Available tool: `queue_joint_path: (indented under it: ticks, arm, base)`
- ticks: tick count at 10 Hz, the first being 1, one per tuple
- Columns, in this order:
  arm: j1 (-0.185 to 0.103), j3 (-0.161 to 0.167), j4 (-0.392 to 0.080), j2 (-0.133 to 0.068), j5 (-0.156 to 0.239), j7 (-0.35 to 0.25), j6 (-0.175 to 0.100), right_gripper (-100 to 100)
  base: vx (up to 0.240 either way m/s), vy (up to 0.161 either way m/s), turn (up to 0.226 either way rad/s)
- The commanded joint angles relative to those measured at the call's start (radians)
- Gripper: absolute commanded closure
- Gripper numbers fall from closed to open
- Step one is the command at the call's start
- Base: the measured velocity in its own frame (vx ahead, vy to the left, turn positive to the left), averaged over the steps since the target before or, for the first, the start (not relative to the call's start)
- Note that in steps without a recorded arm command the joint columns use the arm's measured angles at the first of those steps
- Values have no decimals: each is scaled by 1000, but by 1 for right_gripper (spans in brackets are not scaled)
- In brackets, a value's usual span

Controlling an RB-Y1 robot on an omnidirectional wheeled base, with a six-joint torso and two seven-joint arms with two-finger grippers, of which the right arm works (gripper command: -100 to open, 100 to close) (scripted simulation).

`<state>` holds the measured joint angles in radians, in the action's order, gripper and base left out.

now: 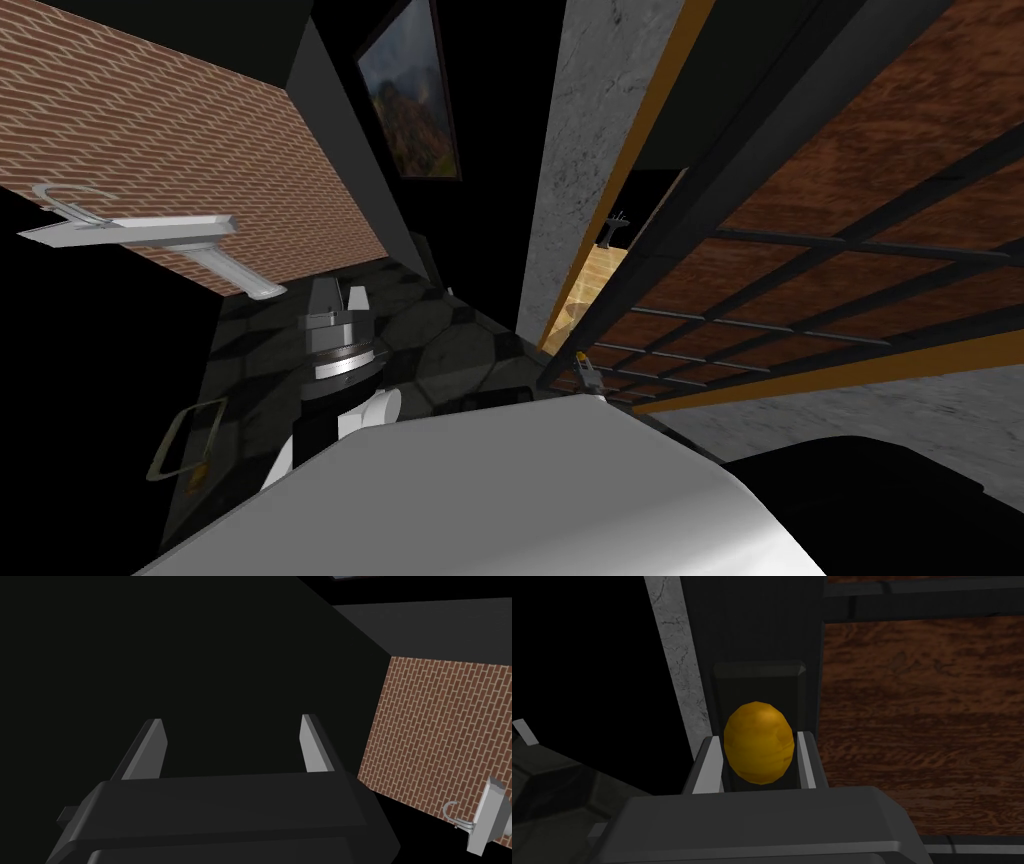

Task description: Pull the door open

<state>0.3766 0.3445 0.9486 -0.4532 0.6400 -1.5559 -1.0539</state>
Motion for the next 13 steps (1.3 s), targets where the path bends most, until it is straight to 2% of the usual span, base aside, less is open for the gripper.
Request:
queue_joint_path:
  ticks: [1,3,4,5,6,11,12,13]
  arm:
    - [7,23,-10,-11,-12,-20,-22,100]
    - [14,48,-21,-30,-25,-44,-51,100]
    - [13,39,-16,-26,-21,-36,-39,100]
    - [14,55,-32,-35,-29,-53,-57,100]
    - [14,58,-35,-37,-31,-57,-62,100]
    - [8,93,-81,-69,-52,-107,-118,100]
    - [7,98,-87,-73,-55,-114,-126,100]
    - [7,97,-83,-69,-54,-109,-118,100]
  base:
    - [-266,-29,128]
    - [-274,-40,131]
    - [-127,-7,29]
    - [-164,-7,166]
    - [-230,-19,131]
    - [-244,-36,147]
    - [-222,-37,96]
    - [-97,-19,28]
